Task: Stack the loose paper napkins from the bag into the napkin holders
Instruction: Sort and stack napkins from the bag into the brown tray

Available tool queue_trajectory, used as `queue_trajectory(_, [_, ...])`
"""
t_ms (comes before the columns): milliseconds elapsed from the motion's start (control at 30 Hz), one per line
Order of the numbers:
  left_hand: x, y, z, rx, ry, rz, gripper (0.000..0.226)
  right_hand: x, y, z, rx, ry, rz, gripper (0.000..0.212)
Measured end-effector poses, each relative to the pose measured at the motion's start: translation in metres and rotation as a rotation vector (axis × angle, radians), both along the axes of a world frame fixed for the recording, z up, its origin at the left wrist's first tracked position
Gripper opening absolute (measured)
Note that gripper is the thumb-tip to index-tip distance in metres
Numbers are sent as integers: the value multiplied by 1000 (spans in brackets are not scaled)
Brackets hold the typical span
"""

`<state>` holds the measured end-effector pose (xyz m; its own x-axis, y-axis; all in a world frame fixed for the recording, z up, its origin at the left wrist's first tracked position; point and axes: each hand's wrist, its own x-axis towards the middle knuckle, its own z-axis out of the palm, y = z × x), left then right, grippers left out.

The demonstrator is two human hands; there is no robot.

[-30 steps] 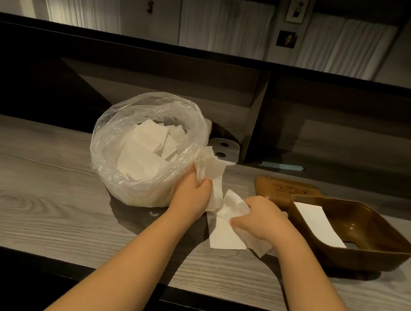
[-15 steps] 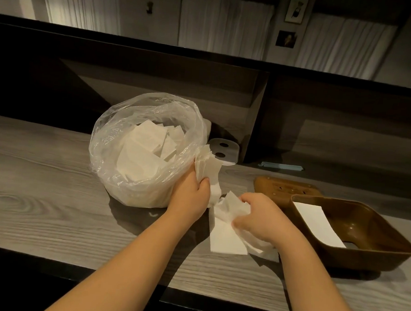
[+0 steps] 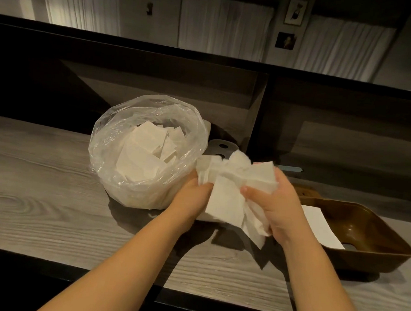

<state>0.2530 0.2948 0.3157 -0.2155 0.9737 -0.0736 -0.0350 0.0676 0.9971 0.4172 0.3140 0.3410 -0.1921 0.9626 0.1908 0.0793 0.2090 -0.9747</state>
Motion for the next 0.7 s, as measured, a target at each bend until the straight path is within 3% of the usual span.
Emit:
queue_trajectory(67, [4, -1, 2, -57, -143, -84, 9, -3, 6, -4, 7, -168, -59, 56])
queue_trajectory(133, [4, -2, 2, -104, -297, -151, 30, -2, 8, -6, -9, -185, -74, 57])
queue_trajectory(200, [3, -3, 2, -122, -304, -214, 41, -1, 9, -7, 11, -193, -91, 57])
queue_trajectory(333, [4, -4, -1, -57, -234, -232, 24, 1, 11, -7, -44, -153, -111, 48])
queue_trajectory(500, [0, -2, 2, -61, -346, -81, 18, 3, 9, -7, -127, -300, -37, 10])
queue_trajectory(567, [-1, -1, 1, -95, -369, -43, 23, 4, 5, -4, -76, -206, -31, 13])
queue_trajectory(700, [-3, 0, 0, -126, -432, -1, 27, 6, 0, 4, 49, 161, -171, 19])
